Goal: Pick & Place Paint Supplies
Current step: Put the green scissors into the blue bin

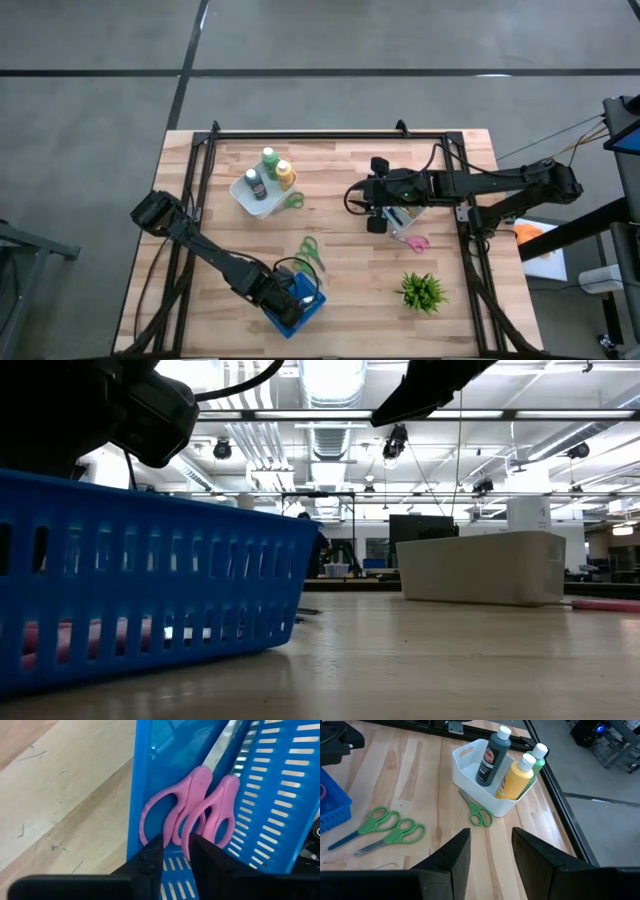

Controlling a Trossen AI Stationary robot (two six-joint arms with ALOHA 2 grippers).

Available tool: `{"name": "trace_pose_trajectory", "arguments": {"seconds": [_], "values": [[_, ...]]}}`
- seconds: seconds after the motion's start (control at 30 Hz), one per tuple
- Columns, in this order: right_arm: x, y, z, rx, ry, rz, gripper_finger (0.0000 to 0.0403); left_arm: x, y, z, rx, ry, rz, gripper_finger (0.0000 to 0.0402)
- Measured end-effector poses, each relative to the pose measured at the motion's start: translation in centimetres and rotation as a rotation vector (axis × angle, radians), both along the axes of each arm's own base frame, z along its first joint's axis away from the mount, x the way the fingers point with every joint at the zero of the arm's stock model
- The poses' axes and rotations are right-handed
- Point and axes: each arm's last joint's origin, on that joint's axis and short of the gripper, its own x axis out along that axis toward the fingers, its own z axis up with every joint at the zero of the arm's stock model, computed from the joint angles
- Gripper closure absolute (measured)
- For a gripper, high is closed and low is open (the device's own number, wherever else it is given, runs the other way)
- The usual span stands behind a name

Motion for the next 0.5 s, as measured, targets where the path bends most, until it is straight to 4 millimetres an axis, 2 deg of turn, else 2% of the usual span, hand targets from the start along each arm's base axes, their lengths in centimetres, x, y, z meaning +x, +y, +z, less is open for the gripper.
{"name": "trace_pose_trajectory", "arguments": {"seconds": [0.27,0.5], "values": [[0.0,0.0,0.0,0.0,0.0,0.0,0.026,0.1,-0.1,0.3,0.003,0.003,0.001,0.0303],[0.0,0.0,0.0,0.0,0.0,0.0,0.026,0.6,0.8,2.3,0.02,-0.006,0.013,0.0303]]}}
